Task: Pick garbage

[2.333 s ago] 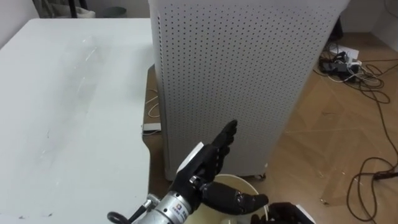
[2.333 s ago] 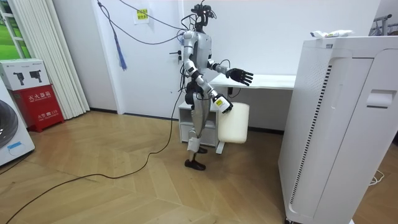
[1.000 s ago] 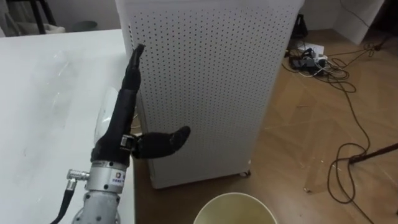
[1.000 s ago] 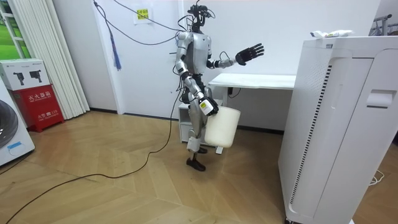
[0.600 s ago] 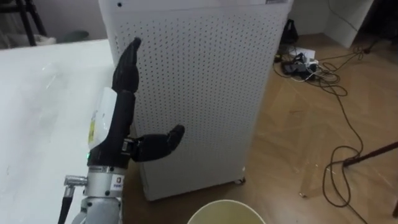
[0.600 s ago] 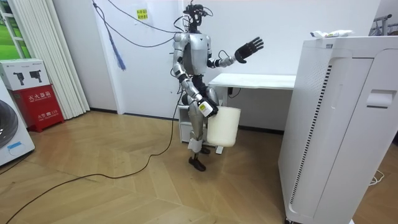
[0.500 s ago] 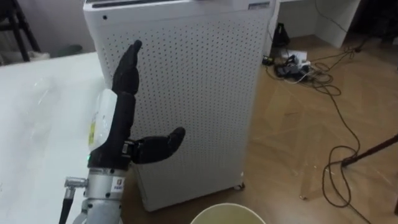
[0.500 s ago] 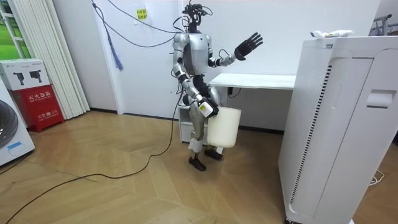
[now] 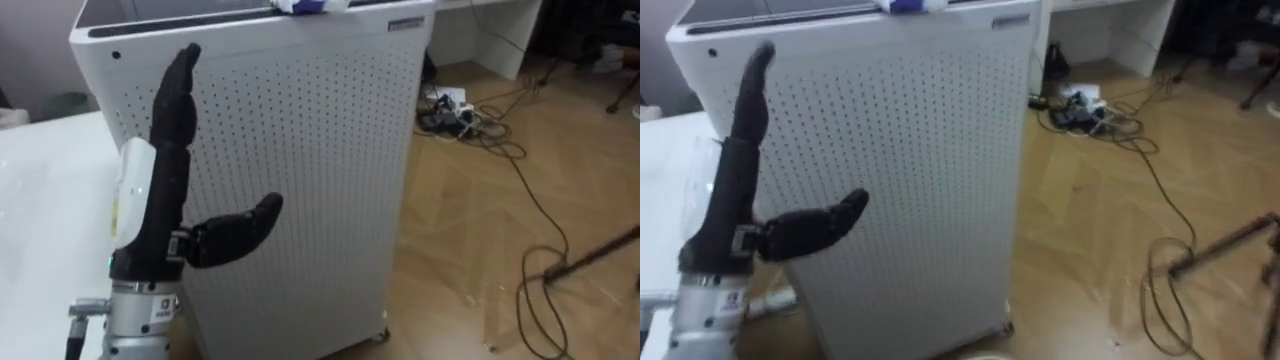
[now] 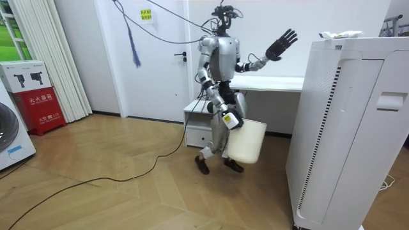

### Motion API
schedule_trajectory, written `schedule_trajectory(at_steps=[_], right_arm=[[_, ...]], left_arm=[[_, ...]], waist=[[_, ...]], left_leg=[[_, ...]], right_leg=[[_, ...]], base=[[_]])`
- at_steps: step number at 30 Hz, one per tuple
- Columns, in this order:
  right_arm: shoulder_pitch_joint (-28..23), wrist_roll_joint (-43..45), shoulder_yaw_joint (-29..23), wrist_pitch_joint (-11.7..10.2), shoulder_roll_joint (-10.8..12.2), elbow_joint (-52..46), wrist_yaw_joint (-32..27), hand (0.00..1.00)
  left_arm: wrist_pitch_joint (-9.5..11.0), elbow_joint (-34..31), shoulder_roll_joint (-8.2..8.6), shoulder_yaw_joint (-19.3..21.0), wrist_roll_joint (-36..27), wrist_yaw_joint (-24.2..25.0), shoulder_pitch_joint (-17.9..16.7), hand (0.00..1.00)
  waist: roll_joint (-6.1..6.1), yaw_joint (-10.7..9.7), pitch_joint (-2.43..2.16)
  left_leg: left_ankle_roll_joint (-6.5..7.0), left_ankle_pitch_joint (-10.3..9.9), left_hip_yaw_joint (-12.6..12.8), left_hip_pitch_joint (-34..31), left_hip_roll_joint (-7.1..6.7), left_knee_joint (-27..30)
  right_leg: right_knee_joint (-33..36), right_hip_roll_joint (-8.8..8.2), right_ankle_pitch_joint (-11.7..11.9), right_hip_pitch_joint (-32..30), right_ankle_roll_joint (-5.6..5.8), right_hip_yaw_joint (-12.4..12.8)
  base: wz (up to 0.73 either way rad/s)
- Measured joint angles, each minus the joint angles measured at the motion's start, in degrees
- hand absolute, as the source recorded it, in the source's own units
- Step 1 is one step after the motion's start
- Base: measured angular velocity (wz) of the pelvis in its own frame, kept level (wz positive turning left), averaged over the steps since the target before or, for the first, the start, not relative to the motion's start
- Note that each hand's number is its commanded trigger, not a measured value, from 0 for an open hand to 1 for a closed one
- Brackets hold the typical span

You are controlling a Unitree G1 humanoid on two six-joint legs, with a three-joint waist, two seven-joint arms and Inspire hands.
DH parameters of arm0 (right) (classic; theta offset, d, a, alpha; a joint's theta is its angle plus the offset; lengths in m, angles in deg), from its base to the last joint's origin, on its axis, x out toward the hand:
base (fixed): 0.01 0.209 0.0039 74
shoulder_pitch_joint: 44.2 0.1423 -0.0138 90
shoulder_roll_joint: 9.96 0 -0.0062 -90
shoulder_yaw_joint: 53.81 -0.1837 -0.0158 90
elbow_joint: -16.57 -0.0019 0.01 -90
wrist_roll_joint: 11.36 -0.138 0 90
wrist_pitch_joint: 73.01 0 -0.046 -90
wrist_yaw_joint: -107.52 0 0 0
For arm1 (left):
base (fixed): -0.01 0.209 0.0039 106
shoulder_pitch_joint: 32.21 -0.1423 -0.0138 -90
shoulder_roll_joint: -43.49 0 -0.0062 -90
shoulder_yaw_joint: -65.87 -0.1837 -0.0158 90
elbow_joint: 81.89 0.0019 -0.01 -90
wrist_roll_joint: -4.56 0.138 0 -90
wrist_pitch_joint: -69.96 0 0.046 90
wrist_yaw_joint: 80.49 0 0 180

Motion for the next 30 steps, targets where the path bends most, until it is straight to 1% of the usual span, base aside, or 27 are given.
schedule_trajectory(at_steps=[1, 2, 3, 4, 5, 6, 7, 8, 9, 10, 11, 12, 13, 14, 15, 17, 18, 20, 23, 25, 27, 28, 30], right_arm=[[-0.1, -0.1, 0.0, 0.0, 0.1, -0.1, 0.0, 1.00], [-0.2, 0.0, 0.0, 0.0, 0.3, -0.6, 0.0, 1.00], [-0.1, 0.0, 0.0, 0.0, 0.6, -1.1, 0.1, 1.00], [-0.1, 0.0, 0.0, 0.0, 0.7, -1.3, 0.3, 1.00], [-0.2, 0.2, 0.0, -0.2, 0.9, -2.0, 0.4, 1.00], [-0.5, 0.6, 0.1, -0.3, 1.1, -3.4, 0.0, 1.00], [-0.5, 0.8, 0.2, -0.6, 1.1, -3.9, -0.2, 1.00], [-0.4, 0.9, 0.3, -1.0, 1.1, -4.4, -0.5, 1.00], [-0.4, 1.5, 0.3, -1.1, 0.8, -4.2, -1.0, 1.00], [-0.2, 1.9, 0.3, -1.0, 0.7, -4.2, -1.1, 1.00], [0.4, 2.1, 0.3, -1.1, 0.9, -4.4, -1.3, 1.00], [0.5, 2.2, 0.3, -1.2, 0.9, -4.8, -1.3, 1.00], [0.4, 2.2, 0.1, -1.6, 0.8, -4.8, -1.3, 1.00], [0.4, 2.2, -0.4, -1.7, 0.6, -4.9, -1.5, 1.00], [0.0, 2.3, -0.7, -1.7, 0.2, -5.3, -1.9, 1.00], [-0.4, 2.8, -0.6, -1.7, -0.2, -6.6, -2.0, 1.00], [-0.5, 3.2, -0.5, -1.7, -0.2, -7.6, -2.0, 1.00], [-0.7, 3.7, -0.4, -1.7, -0.1, -8.6, -1.4, 1.00], [-0.9, 4.5, -0.3, -1.7, 0.7, -8.8, 0.3, 1.00], [-0.9, 4.7, -0.1, -1.7, 1.3, -8.9, 1.6, 1.00], [-0.9, 4.8, 0.8, -1.7, 1.5, -8.9, 2.8, 1.00], [-0.9, 4.8, 1.1, -1.7, 1.5, -8.9, 3.0, 1.00], [-0.9, 5.1, 1.9, -1.7, 1.5, -8.9, 3.9, 1.00]], left_arm=[[0.0, 0.0, -0.01, 0.0, 0.9, -0.5, 0.1, 0.00], [0.3, 0.0, -0.25, 0.0, 2.1, -1.7, 0.1, 0.00], [0.3, 0.0, -0.32, 0.0, 2.3, -2.6, 0.2, 0.00], [0.3, 0.0, -0.28, 0.0, 2.2, -3.1, 0.2, 0.00], [0.3, 0.0, -0.32, 0.0, 2.2, -3.9, 0.3, 0.00], [0.3, 0.0, -0.56, -0.1, 2.2, -4.6, 0.3, 0.00], [0.3, 0.0, -0.75, 0.0, 2.2, -4.8, 0.3, 0.00], [0.2, -0.2, -1.14, 0.0, 2.3, -4.9, 0.3, 0.00], [0.2, -0.3, -1.18, -0.4, 2.5, -5.0, 0.2, 0.00], [0.2, -0.6, -1.31, -0.2, 2.9, -5.3, 0.2, 0.00], [0.2, -1.5, -1.90, 0.3, 3.1, -5.9, 0.4, 0.00], [0.1, -2.4, -2.25, 0.7, 3.2, -5.9, 0.4, 0.00], [0.1, -2.9, -2.26, 0.8, 3.3, -6.0, 0.5, 0.00], [0.1, -4.4, -2.26, 0.8, 4.1, -6.1, 0.5, 0.00], [0.1, -5.1, -2.25, 0.8, 5.2, -6.6, 0.5, 0.00], [-0.4, -5.8, -2.68, 1.0, 7.0, -8.0, 0.5, 0.00], [-0.4, -5.9, -2.93, 1.3, 8.0, -8.8, 0.3, 0.00], [-0.7, -6.8, -3.03, 1.3, 9.3, -9.1, -0.5, 0.00], [-1.5, -7.8, -3.18, 1.3, 13.3, -9.1, -0.5, 0.00], [-2.4, -8.4, -3.39, 1.3, 14.9, -9.1, -0.5, 0.00], [-3.5, -8.9, -4.14, 1.2, 16.3, -9.1, 0.0, 0.00], [-3.6, -8.9, -4.25, 1.2, 16.6, -9.1, 0.1, 0.00], [-3.8, -9.3, -4.65, 1.2, 16.8, -9.1, 0.2, 0.00]], waist=[[0.65, -0.5, 0.09], [1.75, -0.8, 0.47], [2.43, -1.3, 0.86], [2.66, -1.8, 0.94], [2.96, -2.2, 0.97], [2.96, -3.0, 0.93], [2.82, -3.5, 0.98], [2.48, -3.7, 0.83], [3.01, -3.7, 0.48], [3.19, -2.9, 0.37], [3.24, -2.2, 0.42], [3.03, -2.3, 0.53], [2.94, -2.6, 0.59], [2.87, -2.9, 0.64], [2.54, -2.5, 0.53], [2.65, -1.6, 0.55], [2.74, -1.5, 0.58], [3.20, -1.4, 0.62], [3.53, -1.5, 0.61], [3.57, -2.0, 0.58], [3.77, -2.6, 0.56], [3.87, -2.7, 0.59], [4.18, -3.6, 0.52]], left_leg=[[0.11, -0.7, -0.5, 0.9, 0.21, 0.0], [-0.04, -1.9, -1.7, 2.5, 0.90, -0.3], [-0.23, -2.2, -2.8, 4.3, 1.33, -1.9], [-0.25, -2.2, -3.3, 5.0, 1.65, -2.7], [-0.48, -2.3, -4.7, 6.0, 1.99, -3.8], [-0.86, -2.5, -6.1, 6.6, 2.01, -4.4], [-1.16, -2.7, -6.7, 7.0, 1.96, -4.4], [-1.96, -3.2, -6.9, 7.6, 1.89, -4.2], [-2.48, -3.5, -7.3, 9.0, 2.75, -4.7], [-2.74, -3.3, -7.4, 9.7, 3.20, -5.4], [-3.72, -3.1, -7.3, 10.1, 4.13, -5.7], [-4.89, -3.0, -7.2, 9.9, 4.81, -6.2], [-5.15, -2.8, -7.7, 9.5, 4.88, -7.4], [-5.97, -1.0, -8.1, 7.9, 5.03, -11.0], [-4.57, 0.5, -6.5, 8.1, 5.47, -11.1], [-4.54, 0.5, -5.7, 9.3, 5.49, -11.9], [-4.53, 0.5, -5.8, 10.4, 5.27, -12.4], [-4.52, 0.5, -5.9, 12.2, 4.98, -14.1], [-4.48, 0.5, -5.9, 13.7, 4.94, -16.1], [-4.48, 0.5, -5.9, 13.9, 4.97, -16.2], [-4.47, 0.5, -5.9, 14.6, 4.99, -16.4], [-4.46, 0.5, -5.9, 14.9, 4.99, -16.6], [-4.37, 0.6, -5.9, 15.4, 4.94, -17.0]], right_leg=[[2.6, 0.39, 2.4, -1.0, -0.25, 0.4], [5.1, 1.58, 2.2, -2.9, -0.50, 0.6], [4.3, 2.65, 0.0, -5.0, -0.72, 0.5], [2.7, 3.37, -0.6, -6.1, -0.89, 0.4], [-2.8, 4.70, -0.6, -8.6, -0.95, 0.5], [-11.0, 5.73, 0.5, -9.4, -1.73, 0.5], [-15.8, 5.94, 2.0, -9.8, -2.02, 0.8], [-21.1, 6.73, 9.3, -10.7, -1.90, 2.1], [-22.8, 7.42, 10.3, -9.3, -2.58, 2.0], [-23.9, 8.12, 10.5, -8.1, -2.92, 2.0], [-26.2, 9.16, 11.0, -5.9, -3.79, 2.4], [-28.4, 9.90, 11.2, -4.0, -3.93, 4.7], [-29.1, 10.21, 11.2, -3.3, -3.88, 6.1], [-30.2, 10.80, 11.2, -2.7, -3.68, 8.4], [-31.1, 10.89, 11.2, -2.2, -3.20, 8.9], [-33.7, 11.29, 11.5, -0.8, -2.82, 8.0], [-35.7, 11.26, 11.7, 0.8, -2.66, 7.9], [-37.6, 11.30, 12.1, 2.7, -2.60, 7.8], [-37.9, 11.51, 12.2, 3.9, -2.59, 7.5], [-38.0, 11.55, 12.2, 4.1, -2.59, 7.3], [-37.9, 11.61, 12.2, 4.5, -2.60, 7.4], [-37.9, 11.63, 12.2, 4.7, -2.60, 7.4], [-37.7, 11.61, 12.2, 4.8, -2.60, 7.5]], base=[[0.19], [0.18], [0.27], [0.41], [0.58], [0.59], [0.58], [0.44], [0.22], [-0.05], [-0.10], [0.11], [0.38], [0.30], [0.16], [-0.14], [-0.19], [-0.06], [0.03], [0.00], [-0.02], [-0.04], [-0.04]])
